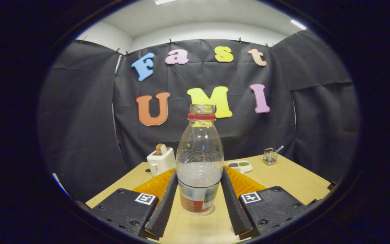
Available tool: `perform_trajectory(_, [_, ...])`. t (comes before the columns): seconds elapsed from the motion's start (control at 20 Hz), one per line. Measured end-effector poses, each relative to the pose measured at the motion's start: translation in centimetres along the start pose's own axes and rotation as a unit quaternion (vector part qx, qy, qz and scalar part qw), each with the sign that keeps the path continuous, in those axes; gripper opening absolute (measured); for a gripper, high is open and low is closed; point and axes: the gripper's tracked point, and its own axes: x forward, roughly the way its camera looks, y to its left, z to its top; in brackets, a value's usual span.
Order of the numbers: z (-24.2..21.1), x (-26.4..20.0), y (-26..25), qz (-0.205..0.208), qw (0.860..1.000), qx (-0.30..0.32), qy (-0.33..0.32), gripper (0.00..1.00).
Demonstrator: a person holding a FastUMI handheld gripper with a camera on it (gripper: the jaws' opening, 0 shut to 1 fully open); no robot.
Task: Take the bottle from table, then pour the juice into the cup, finally place the bottle on the coaster
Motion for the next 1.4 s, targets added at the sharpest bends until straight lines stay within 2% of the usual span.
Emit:
perform_trajectory(0.2, [-2.2, 2.8, 0.0, -0.015, 0.999, -0.034, 0.016, 0.77])
perform_trajectory(0.6, [-7.7, 8.9, -0.6, -0.041, 0.996, -0.061, 0.046, 0.77])
perform_trajectory(0.85, [-12.4, 12.4, 1.0, -0.038, 0.993, -0.078, 0.08, 0.79])
perform_trajectory(1.0, [-14.0, 13.5, 1.1, -0.04, 0.991, -0.097, 0.087, 0.79])
perform_trajectory(1.2, [-16.3, 14.0, 0.5, -0.046, 0.988, -0.091, 0.114, 0.8])
perform_trajectory(1.4, [-16.2, 14.0, 0.0, -0.053, 0.989, -0.085, 0.105, 0.81])
